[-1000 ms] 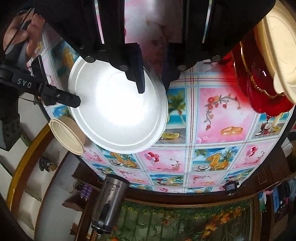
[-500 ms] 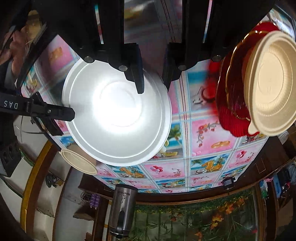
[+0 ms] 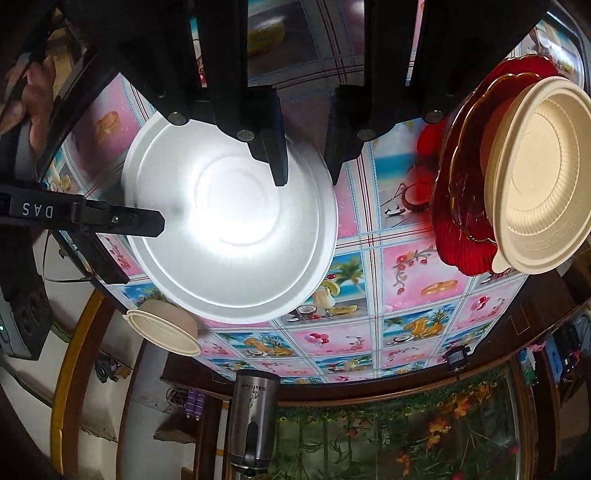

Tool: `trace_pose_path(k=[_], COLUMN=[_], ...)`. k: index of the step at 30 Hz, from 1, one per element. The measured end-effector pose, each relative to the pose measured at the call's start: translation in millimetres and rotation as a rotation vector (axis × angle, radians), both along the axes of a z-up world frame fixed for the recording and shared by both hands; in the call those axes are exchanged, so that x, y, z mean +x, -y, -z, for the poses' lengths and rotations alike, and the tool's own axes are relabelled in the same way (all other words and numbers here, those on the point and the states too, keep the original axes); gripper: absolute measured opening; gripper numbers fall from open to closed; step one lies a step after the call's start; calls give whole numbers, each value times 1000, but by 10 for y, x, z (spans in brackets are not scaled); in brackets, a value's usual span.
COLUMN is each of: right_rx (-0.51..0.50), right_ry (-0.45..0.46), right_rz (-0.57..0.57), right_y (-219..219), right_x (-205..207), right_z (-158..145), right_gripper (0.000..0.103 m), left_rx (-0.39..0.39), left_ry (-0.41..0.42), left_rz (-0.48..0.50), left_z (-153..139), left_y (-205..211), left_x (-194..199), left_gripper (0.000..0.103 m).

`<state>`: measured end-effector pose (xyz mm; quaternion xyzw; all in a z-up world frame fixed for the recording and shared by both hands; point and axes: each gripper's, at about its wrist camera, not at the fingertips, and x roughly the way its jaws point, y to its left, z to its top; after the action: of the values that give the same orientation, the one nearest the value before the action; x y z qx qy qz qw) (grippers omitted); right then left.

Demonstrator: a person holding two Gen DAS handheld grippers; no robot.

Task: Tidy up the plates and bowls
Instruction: 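Grasp the white bowl rim with the right gripper and carry it toward the stack, then lower the white bowl onto the stacked dishes and open the right gripper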

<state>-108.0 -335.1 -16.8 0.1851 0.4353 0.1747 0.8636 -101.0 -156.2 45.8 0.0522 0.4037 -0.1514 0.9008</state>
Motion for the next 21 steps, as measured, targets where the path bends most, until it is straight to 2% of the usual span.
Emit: trace_pose_path(k=[21], right_rx=[-20], right_ry=[28], right_rz=[7], right_y=[-63], right_x=[-36], right_z=[-66], right_gripper=[15], left_rx=[24], left_ry=[77], left_rz=[-1], left_z=[-107], left_y=[-1], left_x=[-78], left_gripper=[17])
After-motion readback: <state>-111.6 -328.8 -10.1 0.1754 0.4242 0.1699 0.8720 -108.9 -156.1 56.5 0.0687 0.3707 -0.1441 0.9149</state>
